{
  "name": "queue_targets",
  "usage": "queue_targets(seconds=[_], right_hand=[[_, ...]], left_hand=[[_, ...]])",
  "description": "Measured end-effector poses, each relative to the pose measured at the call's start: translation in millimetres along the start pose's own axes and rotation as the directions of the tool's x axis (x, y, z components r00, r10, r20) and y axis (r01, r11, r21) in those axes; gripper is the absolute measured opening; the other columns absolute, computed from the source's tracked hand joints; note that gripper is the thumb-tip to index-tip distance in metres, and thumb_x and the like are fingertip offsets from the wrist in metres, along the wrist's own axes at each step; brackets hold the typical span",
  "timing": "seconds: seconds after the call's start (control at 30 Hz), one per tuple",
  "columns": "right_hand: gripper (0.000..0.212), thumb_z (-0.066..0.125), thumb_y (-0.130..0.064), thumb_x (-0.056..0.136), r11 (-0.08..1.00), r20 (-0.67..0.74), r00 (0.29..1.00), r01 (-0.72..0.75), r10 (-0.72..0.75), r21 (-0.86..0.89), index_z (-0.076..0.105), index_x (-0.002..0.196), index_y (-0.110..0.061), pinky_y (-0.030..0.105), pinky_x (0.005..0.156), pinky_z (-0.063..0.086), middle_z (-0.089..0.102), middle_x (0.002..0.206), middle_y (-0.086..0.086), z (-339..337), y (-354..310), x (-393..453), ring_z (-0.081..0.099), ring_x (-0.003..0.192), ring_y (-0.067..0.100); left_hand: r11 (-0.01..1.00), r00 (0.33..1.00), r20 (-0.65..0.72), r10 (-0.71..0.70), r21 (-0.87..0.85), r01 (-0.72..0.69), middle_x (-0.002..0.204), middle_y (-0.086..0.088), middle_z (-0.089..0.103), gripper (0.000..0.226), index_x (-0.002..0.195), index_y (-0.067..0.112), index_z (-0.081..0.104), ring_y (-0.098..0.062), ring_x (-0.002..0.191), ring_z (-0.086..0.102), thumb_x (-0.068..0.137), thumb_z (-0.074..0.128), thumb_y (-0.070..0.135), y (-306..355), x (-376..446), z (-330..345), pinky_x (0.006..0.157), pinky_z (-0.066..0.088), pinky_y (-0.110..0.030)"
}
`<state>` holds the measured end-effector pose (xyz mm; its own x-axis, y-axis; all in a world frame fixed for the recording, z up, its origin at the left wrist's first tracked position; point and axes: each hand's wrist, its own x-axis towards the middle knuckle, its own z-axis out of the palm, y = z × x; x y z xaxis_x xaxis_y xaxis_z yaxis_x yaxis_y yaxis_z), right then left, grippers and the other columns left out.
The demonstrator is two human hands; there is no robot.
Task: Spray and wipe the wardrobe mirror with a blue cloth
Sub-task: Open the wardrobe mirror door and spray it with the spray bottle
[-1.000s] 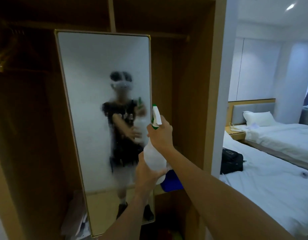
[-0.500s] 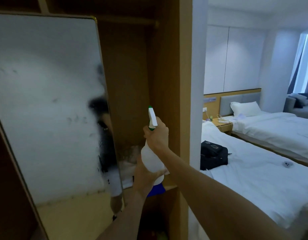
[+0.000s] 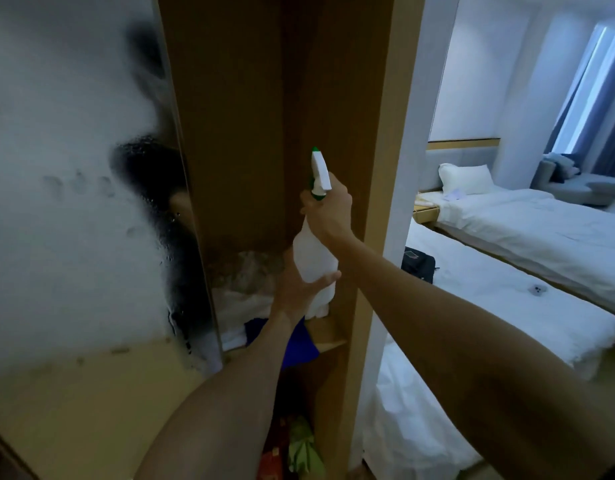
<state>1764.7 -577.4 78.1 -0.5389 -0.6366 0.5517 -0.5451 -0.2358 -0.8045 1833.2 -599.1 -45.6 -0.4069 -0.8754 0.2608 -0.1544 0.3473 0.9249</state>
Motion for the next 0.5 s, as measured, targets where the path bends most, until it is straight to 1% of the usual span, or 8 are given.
queue_targets(seconds=[0.1, 0.2, 0.27, 0.3, 0.37, 0.43, 0.47, 0.5], right_hand=[[0.043, 0.061, -0.004, 0.093, 0.999, 0.002, 0.999, -0.05, 0.05, 0.02, 0.049, 0.134, -0.002, 0.044, 0.083, 0.059, 0.059, 0.104, 0.01, 4, 28, 11, 0.065, 0.093, 0.031], [0.046, 0.06, -0.005, 0.093, 0.994, 0.025, 0.994, -0.104, 0.104, 0.017, 0.047, 0.137, -0.004, 0.035, 0.078, 0.059, 0.06, 0.103, 0.009, 8, 61, 15, 0.066, 0.091, 0.029], [0.038, 0.06, -0.004, 0.092, 0.988, 0.039, 0.987, -0.155, 0.154, 0.025, 0.052, 0.129, -0.005, 0.034, 0.073, 0.058, 0.061, 0.094, 0.007, 11, 86, 17, 0.066, 0.083, 0.027], [0.029, 0.059, -0.003, 0.092, 0.982, 0.055, 0.981, -0.188, 0.186, 0.029, 0.054, 0.12, -0.007, 0.034, 0.07, 0.056, 0.06, 0.088, 0.006, 13, 100, 18, 0.064, 0.078, 0.024], [0.014, 0.059, -0.003, 0.092, 0.965, 0.101, 0.96, -0.263, 0.26, 0.02, 0.053, 0.102, -0.011, 0.031, 0.063, 0.049, 0.056, 0.077, 0.001, 17, 127, 15, 0.057, 0.067, 0.015], [0.009, 0.059, -0.002, 0.092, 0.945, 0.144, 0.936, -0.327, 0.322, 0.012, 0.053, 0.091, -0.01, 0.028, 0.057, 0.043, 0.053, 0.07, 0.0, 24, 154, 11, 0.051, 0.061, 0.011], [0.005, 0.058, -0.002, 0.092, 0.934, 0.156, 0.924, -0.357, 0.35, 0.02, 0.055, 0.09, -0.006, 0.028, 0.056, 0.043, 0.053, 0.069, 0.003, 27, 166, 8, 0.05, 0.06, 0.013], [0.002, 0.058, -0.002, 0.092, 0.924, 0.156, 0.916, -0.38, 0.37, 0.041, 0.058, 0.093, 0.0, 0.031, 0.058, 0.046, 0.055, 0.072, 0.008, 31, 177, 7, 0.053, 0.064, 0.015]], left_hand=[[1.0, 0.997, 0.076, -0.008, 0.015, 0.007, 0.15, -0.003, 0.039, 0.093, 0.151, 0.017, 0.023, -0.018, 0.138, 0.037, 0.078, 0.077, 0.038, -15, 20, 12, 0.101, 0.025, -0.019], [0.998, 0.993, 0.104, -0.063, -0.002, 0.064, 0.148, 0.0, 0.041, 0.096, 0.15, 0.02, 0.027, -0.018, 0.138, 0.038, 0.073, 0.083, 0.035, -39, 33, 24, 0.102, 0.029, -0.022], [0.995, 0.99, 0.105, -0.095, -0.003, 0.096, 0.142, 0.006, 0.044, 0.1, 0.148, 0.022, 0.031, -0.016, 0.136, 0.041, 0.067, 0.088, 0.035, -57, 41, 32, 0.101, 0.033, -0.023], [0.995, 0.989, 0.11, -0.102, 0.004, 0.102, 0.141, 0.009, 0.044, 0.102, 0.147, 0.022, 0.032, -0.014, 0.135, 0.041, 0.064, 0.09, 0.035, -66, 44, 36, 0.1, 0.034, -0.022], [0.992, 0.984, 0.128, -0.122, 0.038, 0.118, 0.138, 0.011, 0.044, 0.101, 0.147, 0.019, 0.033, -0.007, 0.131, 0.04, 0.064, 0.091, 0.029, -86, 49, 44, 0.099, 0.032, -0.013], [0.988, 0.982, 0.128, -0.141, 0.075, 0.132, 0.135, 0.012, 0.04, 0.099, 0.147, 0.013, 0.032, -0.004, 0.128, 0.037, 0.066, 0.09, 0.02, -105, 52, 51, 0.091, 0.027, 0.003], [0.983, 0.979, 0.115, -0.167, 0.095, 0.156, 0.136, 0.011, 0.04, 0.098, 0.146, 0.012, 0.032, -0.007, 0.129, 0.038, 0.067, 0.089, 0.017, -117, 53, 55, 0.09, 0.026, 0.005], [0.978, 0.977, 0.095, -0.19, 0.1, 0.18, 0.139, 0.006, 0.042, 0.094, 0.146, 0.01, 0.034, -0.011, 0.131, 0.04, 0.069, 0.088, 0.015, -126, 52, 58, 0.095, 0.029, 0.001]])
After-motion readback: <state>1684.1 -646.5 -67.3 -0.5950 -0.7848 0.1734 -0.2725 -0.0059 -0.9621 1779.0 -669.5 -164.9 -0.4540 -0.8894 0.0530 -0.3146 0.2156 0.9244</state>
